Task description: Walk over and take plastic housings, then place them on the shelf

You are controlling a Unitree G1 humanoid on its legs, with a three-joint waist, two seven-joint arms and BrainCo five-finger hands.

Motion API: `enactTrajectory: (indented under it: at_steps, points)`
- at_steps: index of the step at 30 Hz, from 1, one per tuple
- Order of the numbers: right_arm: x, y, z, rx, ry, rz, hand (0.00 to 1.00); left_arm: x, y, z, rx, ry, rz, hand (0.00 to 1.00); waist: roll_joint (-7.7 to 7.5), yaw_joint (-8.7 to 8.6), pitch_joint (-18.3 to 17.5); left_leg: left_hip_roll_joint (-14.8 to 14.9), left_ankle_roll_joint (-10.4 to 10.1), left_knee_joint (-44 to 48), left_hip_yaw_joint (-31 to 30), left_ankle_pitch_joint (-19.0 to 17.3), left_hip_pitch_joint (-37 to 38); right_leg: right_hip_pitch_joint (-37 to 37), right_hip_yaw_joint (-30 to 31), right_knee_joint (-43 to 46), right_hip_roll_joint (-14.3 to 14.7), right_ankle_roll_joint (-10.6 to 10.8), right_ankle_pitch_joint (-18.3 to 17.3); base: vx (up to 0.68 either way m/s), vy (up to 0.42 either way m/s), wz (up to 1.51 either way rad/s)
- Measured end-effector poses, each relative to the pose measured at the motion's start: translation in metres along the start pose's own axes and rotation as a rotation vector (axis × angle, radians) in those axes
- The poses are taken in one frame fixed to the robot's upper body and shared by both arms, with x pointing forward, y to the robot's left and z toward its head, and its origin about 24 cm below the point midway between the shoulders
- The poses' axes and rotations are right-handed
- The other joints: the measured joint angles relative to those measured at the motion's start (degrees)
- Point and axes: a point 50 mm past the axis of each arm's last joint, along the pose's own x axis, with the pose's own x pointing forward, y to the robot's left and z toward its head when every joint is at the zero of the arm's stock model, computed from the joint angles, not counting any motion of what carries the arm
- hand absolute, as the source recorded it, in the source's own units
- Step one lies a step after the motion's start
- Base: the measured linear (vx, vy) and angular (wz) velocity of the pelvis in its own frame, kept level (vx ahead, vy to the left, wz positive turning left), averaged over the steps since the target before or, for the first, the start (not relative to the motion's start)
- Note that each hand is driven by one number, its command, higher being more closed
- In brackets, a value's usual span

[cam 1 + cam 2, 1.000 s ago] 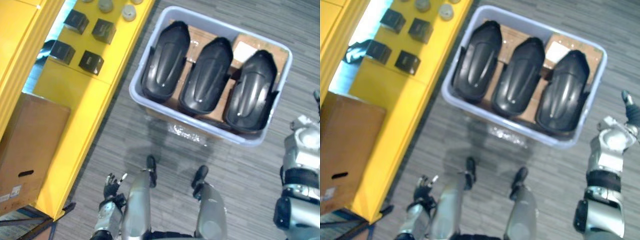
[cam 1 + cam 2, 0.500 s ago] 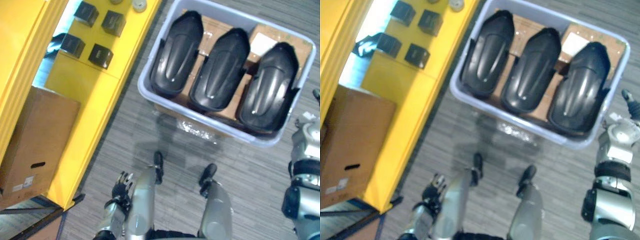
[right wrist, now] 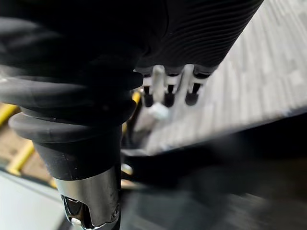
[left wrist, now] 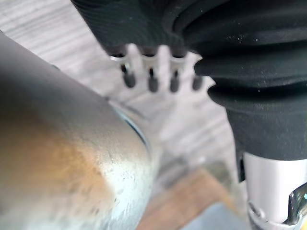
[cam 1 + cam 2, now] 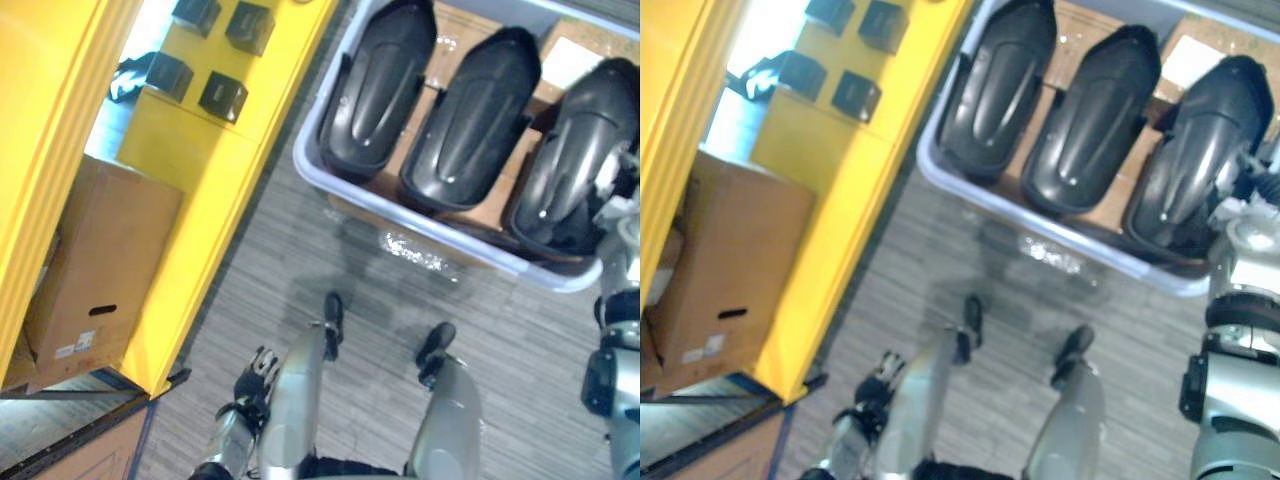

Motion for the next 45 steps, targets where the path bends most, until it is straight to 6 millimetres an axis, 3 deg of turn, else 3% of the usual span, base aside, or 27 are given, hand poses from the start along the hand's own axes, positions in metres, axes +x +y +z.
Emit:
enactTrajectory:
  at_steps: [4,5,15,22,29,35,37,39,40,42,45]
  points:
    - [0.0,0.002,-0.014,-0.06,0.085,0.061,0.0,0.0,0.0,0.0,-0.028,-0.003,-0.018,0.0,0.1,0.14,-0.1,0.2,0.0,0.3,-0.1,0.0,-0.7,-0.8,0.1,0.8,0.0,-0.1,-0.3,-0.03,-0.015,0.0]
    - [0.001,0.002,-0.014,-0.073,0.088,0.067,1.0,0.0,0.0,0.0,-0.028,-0.002,-0.019,0.0,0.11,0.15,-0.1,0.2,0.0,0.4,-0.2,0.0,-0.7,-0.9,0.1,0.8,0.0,-0.1,-0.4,-0.05,-0.017,-0.01]
    - [0.016,-0.029,-0.013,-0.324,0.187,0.025,1.0,0.002,-0.008,-0.006,0.013,0.054,-0.057,0.0,1.71,1.35,-1.1,0.5,-0.2,0.9,-0.8,-0.1,-1.5,-0.9,-0.4,0.6,0.3,-0.5,-0.6,-0.01,-0.003,0.01]
    - [0.017,-0.038,-0.019,-0.447,0.197,-0.04,1.0,0.002,-0.012,-0.01,0.021,0.082,-0.071,0.0,3.06,2.33,-2.1,0.6,-0.6,-0.3,-0.7,0.3,0.1,0.0,-0.4,0.8,0.3,-0.5,-0.8,0.01,-0.026,0.0]
    - [0.013,-0.031,-0.018,-0.534,0.081,-0.128,1.0,0.003,-0.018,-0.008,-0.064,0.057,-0.089,0.0,3.55,2.29,-2.4,0.5,-0.9,-1.7,-0.6,0.9,1.6,0.8,-0.5,1.2,0.3,-0.5,-1.0,0.0,-0.018,0.01]
    - [0.005,-0.016,0.002,-0.599,-0.139,-0.191,1.0,0.005,-0.029,0.003,-0.198,-0.025,-0.123,0.0,3.18,1.49,-2.2,0.5,-0.9,-1.6,-1.5,1.1,3.1,3.6,-1.9,0.4,0.5,-0.6,-1.1,0.0,-0.007,0.08]
    - [-0.001,-0.01,0.016,-0.597,-0.249,-0.211,1.0,0.006,-0.035,0.019,-0.242,-0.109,-0.151,0.0,2.43,1.05,-1.7,0.6,-0.9,-1.7,-1.5,1.1,3.9,4.6,-2.0,0.1,0.7,-0.6,-1.0,0.0,0.0,0.0]
    - [-0.01,-0.004,0.029,-0.583,-0.381,-0.252,1.0,0.005,-0.045,0.052,-0.28,-0.263,-0.189,0.0,0.58,0.74,-0.7,0.7,-1.0,-2.9,-1.4,1.1,5.8,6.4,-2.0,-1.3,1.1,-0.4,-1.0,-0.01,0.003,-0.02]
    - [-0.013,-0.003,0.029,-0.577,-0.396,-0.259,1.0,0.004,-0.047,0.06,-0.287,-0.302,-0.195,0.0,-0.08,0.66,-0.7,0.7,-1.2,-3.5,-1.3,1.3,6.3,6.9,-2.0,-1.9,1.3,-0.4,-0.9,0.0,0.0,0.0]
    - [-0.026,0.004,0.023,-0.52,-0.425,-0.273,1.0,-0.006,-0.05,0.087,-0.282,-0.425,-0.209,0.0,-3.33,-0.36,-0.6,0.2,-1.6,-8.0,-1.2,3.0,10.1,10.2,-2.6,-5.7,1.9,-0.2,0.1,0.06,-0.028,0.04]
    - [-0.042,-0.004,0.02,-0.469,-0.492,-0.331,1.0,-0.021,-0.057,0.111,-0.16,-0.555,-0.167,0.0,-5.94,-0.88,-0.9,-0.2,-2.0,-13.7,-1.0,5.0,15.1,15.3,-3.8,-11.4,3.1,-0.1,2.2,0.12,-0.038,0.04]
